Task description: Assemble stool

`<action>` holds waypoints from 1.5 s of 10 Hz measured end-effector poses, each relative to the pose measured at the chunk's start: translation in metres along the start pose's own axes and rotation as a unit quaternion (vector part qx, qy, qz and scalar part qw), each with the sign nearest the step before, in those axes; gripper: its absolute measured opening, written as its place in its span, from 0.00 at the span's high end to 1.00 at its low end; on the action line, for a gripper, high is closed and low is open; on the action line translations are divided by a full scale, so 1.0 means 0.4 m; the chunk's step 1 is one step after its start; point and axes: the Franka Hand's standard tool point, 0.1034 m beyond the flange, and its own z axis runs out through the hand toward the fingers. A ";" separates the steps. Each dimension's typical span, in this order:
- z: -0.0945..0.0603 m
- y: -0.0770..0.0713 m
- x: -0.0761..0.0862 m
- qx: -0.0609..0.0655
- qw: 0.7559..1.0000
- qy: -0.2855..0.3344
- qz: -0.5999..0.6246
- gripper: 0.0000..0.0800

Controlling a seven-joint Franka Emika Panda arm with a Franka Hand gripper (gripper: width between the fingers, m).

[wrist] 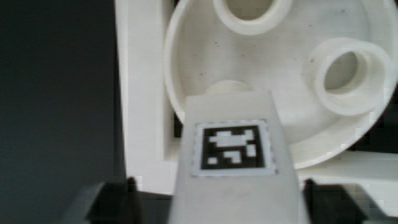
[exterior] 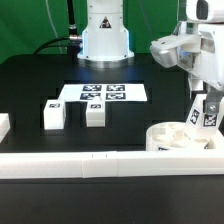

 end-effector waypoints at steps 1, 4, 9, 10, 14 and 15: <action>0.000 -0.001 -0.001 0.001 1.000 0.000 0.001 0.57; 0.000 -0.001 -0.001 0.001 0.999 0.000 0.036 0.57; 0.003 -0.003 -0.005 -0.007 0.958 0.005 0.285 0.57; 0.004 -0.001 -0.004 -0.007 0.944 0.009 0.331 0.57; 0.007 -0.003 0.000 -0.015 0.861 0.027 0.508 0.57; 0.007 -0.002 0.001 -0.017 0.844 0.030 0.535 0.57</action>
Offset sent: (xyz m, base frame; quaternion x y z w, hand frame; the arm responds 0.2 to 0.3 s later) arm 0.0000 0.0000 0.0000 0.0000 0.0000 0.0650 0.9979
